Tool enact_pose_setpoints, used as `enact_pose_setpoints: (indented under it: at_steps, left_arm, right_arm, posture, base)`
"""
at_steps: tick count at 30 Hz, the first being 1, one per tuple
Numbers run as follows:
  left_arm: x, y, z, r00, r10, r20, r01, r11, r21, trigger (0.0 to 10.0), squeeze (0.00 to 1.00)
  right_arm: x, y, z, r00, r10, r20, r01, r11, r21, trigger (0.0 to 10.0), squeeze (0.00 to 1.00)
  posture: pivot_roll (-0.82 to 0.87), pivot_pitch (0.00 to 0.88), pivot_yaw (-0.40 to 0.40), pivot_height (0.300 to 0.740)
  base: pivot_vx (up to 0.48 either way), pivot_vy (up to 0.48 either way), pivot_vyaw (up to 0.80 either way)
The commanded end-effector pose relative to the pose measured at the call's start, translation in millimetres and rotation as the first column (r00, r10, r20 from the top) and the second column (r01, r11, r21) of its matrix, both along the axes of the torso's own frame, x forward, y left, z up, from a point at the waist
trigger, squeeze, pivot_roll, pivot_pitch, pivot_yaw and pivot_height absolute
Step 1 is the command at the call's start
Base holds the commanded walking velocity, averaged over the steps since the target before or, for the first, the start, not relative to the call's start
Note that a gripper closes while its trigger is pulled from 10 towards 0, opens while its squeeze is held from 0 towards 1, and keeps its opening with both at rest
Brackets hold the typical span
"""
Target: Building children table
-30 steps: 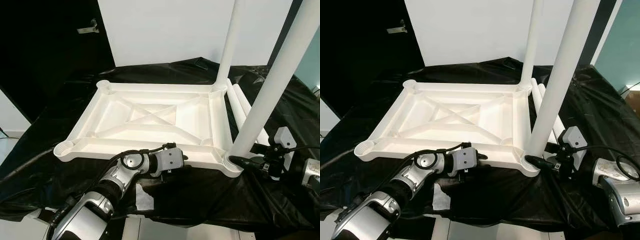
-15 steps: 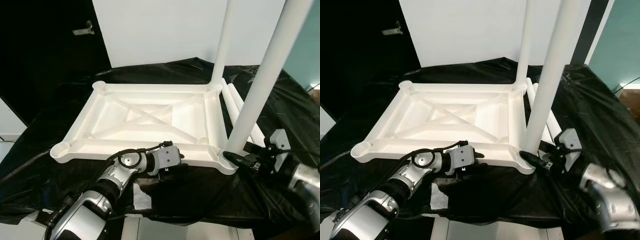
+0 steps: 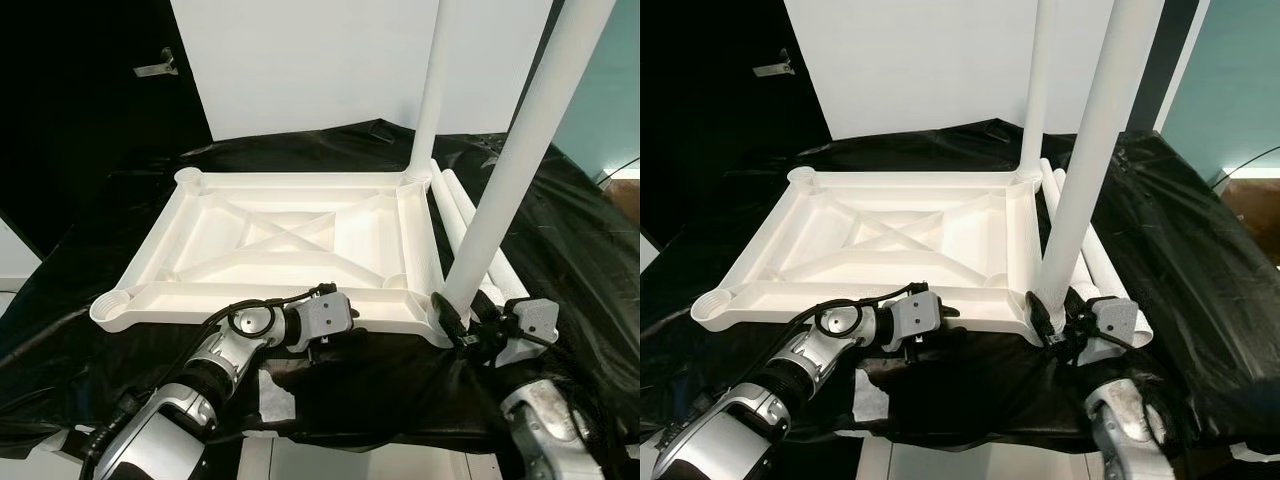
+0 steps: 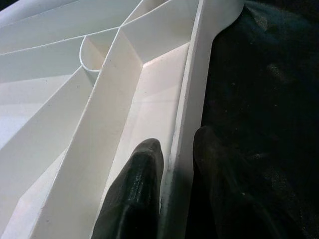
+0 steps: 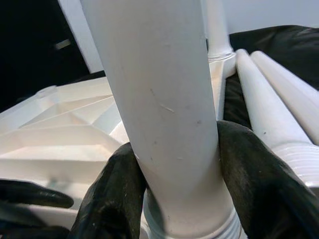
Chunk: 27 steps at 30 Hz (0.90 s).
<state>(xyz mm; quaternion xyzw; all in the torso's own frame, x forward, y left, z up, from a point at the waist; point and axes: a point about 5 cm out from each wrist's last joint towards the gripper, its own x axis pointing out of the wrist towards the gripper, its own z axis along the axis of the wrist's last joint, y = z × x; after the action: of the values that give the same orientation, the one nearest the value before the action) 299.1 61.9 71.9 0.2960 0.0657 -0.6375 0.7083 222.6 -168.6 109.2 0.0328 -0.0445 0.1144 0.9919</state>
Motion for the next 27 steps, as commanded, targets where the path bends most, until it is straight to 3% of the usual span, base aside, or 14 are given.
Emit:
enact_pose_setpoints:
  at_steps: [1, 3, 4, 5, 6, 7, 11, 15, 16, 21, 22, 27]
  left_arm:
    - [-34.6, -4.1, -38.6, 0.959, -0.192, -0.206, 0.227, 0.961, 0.16, 10.0, 0.0]
    - [-34.4, -4.7, -38.4, 0.959, -0.193, -0.205, 0.227, 0.961, 0.159, 10.0, 0.0]
    - [-34.7, -5.2, -38.6, 0.959, -0.194, -0.205, 0.228, 0.961, 0.159, 10.0, 0.0]
    - [-35.2, -5.4, -38.8, 0.959, -0.194, -0.205, 0.229, 0.961, 0.158, 10.0, 0.0]
    - [-35.2, -5.4, -38.8, 0.959, -0.194, -0.205, 0.229, 0.961, 0.158, 10.0, 0.0]
    - [-35.5, -5.5, -39.1, 0.959, -0.195, -0.206, 0.229, 0.96, 0.158, 10.0, 0.0]
    - [-36.1, -5.3, -39.6, 0.959, -0.194, -0.208, 0.229, 0.961, 0.157, 10.0, 0.0]
    - [-36.7, -4.8, -40.2, 0.956, -0.194, -0.22, 0.231, 0.961, 0.155, 10.0, 0.0]
    - [-38.7, -3.1, -41.1, 0.95, -0.197, -0.242, 0.237, 0.961, 0.146, 10.0, 0.2]
    - [-39.6, -2.2, -41.5, 0.948, -0.198, -0.248, 0.238, 0.961, 0.144, 10.0, 0.19]
    - [-39.6, -1.4, -42.0, 0.951, -0.195, -0.242, 0.234, 0.961, 0.147, 10.0, 0.14]
    - [-39.5, 0.2, -42.1, 0.952, -0.193, -0.238, 0.233, 0.961, 0.15, 10.0, 0.12]
  right_arm:
    - [1.8, 18.0, -6.0, 0.999, 0.023, -0.04, -0.02, 0.998, 0.062, 0.0, 0.0]
    - [1.8, 18.4, -6.3, 0.999, 0.013, -0.043, -0.011, 0.998, 0.058, 0.0, 0.0]
    - [3.3, 15.7, -5.9, 0.999, 0.005, -0.043, -0.003, 0.999, 0.041, 4.9, 0.0]
    - [4.5, 13.6, -4.9, 0.999, -0.004, -0.039, 0.005, 1.0, 0.018, 9.1, 0.0]
    - [4.5, 13.6, -4.9, 0.999, -0.004, -0.039, 0.005, 1.0, 0.018, 9.1, 0.0]
    - [5.9, 11.7, -4.1, 0.999, -0.011, -0.037, 0.011, 1.0, 0.0, 10.0, 0.0]
    - [9.6, 8.1, 1.8, 1.0, -0.019, 0.007, 0.019, 0.997, -0.073, 10.0, 0.0]
    - [11.6, 5.1, 8.6, 0.997, -0.045, 0.055, 0.049, 0.995, -0.083, 10.0, 0.0]
    - [11.5, 6.8, 11.8, 0.995, -0.066, 0.08, 0.072, 0.994, -0.081, 10.0, 1.0]
    - [11.5, 8.8, 12.3, 0.994, -0.073, 0.087, 0.08, 0.993, -0.086, 10.0, 1.0]
    - [11.1, 10.4, 11.7, 0.994, -0.072, 0.086, 0.08, 0.993, -0.09, 10.0, 0.0]
    - [9.4, 13.4, 10.7, 0.995, -0.059, 0.084, 0.068, 0.993, -0.096, 10.0, 0.0]
  posture:
    - [-0.19, 0.023, 0.052, 0.74]
    - [-0.19, 0.023, 0.051, 0.74]
    - [-0.19, 0.022, 0.051, 0.74]
    - [-0.19, 0.022, 0.051, 0.74]
    - [-0.19, 0.022, 0.051, 0.74]
    - [-0.2, 0.023, 0.05, 0.74]
    - [-0.19, 0.023, 0.05, 0.74]
    - [-0.19, 0.023, 0.05, 0.74]
    - [-0.18, 0.025, 0.045, 0.74]
    - [-0.18, 0.025, 0.045, 0.74]
    - [-0.18, 0.026, 0.044, 0.74]
    - [-0.18, 0.027, 0.047, 0.74]
  base:
    - [0.0, 0.0, 0.0]
    - [0.0, 0.0, 0.0]
    - [0.0, 0.0, 0.0]
    - [0.0, 0.0, 0.0]
    - [0.0, 0.0, 0.0]
    - [0.0, 0.0, 0.0]
    - [0.0, 0.0, 0.0]
    - [0.0, 0.0, 0.0]
    - [0.0, 0.0, 0.0]
    - [0.0, 0.0, 0.0]
    - [0.0, 0.0, 0.0]
    - [0.0, 0.0, 0.0]
